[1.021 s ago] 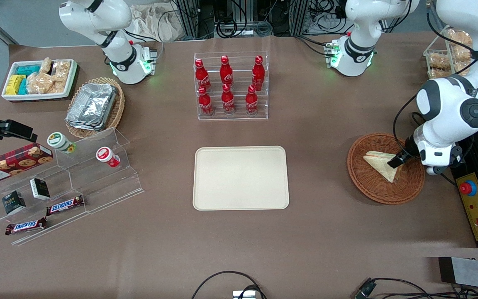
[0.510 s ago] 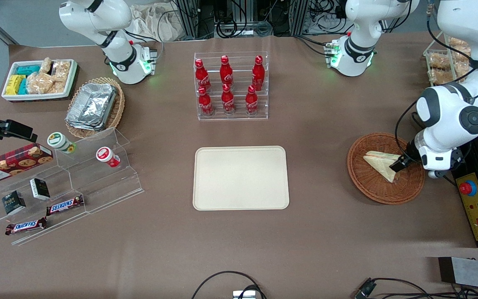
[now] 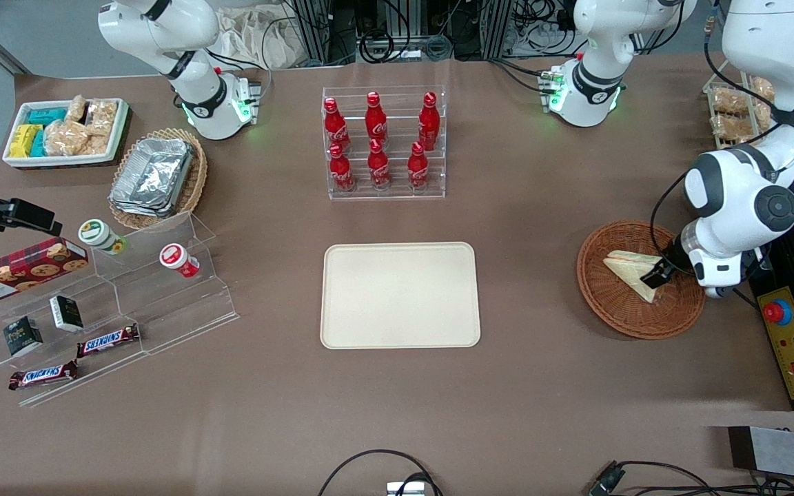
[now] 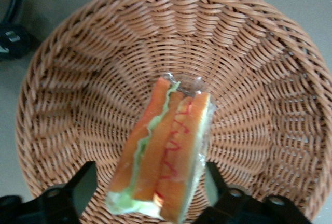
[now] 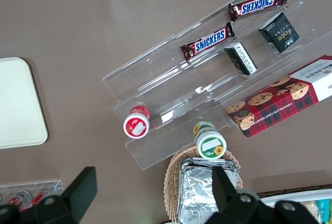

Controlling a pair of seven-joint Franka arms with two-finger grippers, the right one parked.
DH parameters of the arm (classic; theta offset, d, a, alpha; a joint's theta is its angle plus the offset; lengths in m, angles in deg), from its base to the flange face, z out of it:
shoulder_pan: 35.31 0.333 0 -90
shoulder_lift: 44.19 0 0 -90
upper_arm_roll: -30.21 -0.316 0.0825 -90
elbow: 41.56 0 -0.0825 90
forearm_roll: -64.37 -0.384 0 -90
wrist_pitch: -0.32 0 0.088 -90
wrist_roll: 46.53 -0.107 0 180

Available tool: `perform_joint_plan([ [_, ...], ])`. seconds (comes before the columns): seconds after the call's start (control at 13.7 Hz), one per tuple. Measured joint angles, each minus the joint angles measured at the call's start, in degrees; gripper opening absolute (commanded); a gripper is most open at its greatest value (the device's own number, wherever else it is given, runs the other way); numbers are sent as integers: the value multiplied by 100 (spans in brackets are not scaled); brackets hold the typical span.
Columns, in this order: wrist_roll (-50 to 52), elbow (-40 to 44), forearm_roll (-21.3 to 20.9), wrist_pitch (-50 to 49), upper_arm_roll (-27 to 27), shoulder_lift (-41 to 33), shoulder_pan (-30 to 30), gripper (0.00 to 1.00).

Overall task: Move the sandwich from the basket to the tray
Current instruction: 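Lower the left gripper onto the sandwich and close its fingers, then lift the sandwich and carry it with the left gripper over the cream tray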

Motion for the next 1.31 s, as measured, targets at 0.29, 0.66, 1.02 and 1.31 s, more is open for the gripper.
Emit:
perform_joint_plan([
  [0.29,102,132,3,-1,99,-1,-20,0],
  [0.66,-4,943,1,-1211,133,-44,-22,0],
  [1.02,-467,2872,0,-3563,360,-129,-29,0],
  [1.31,-527,3952,-493,-4357,1187,-58,-81,0],
])
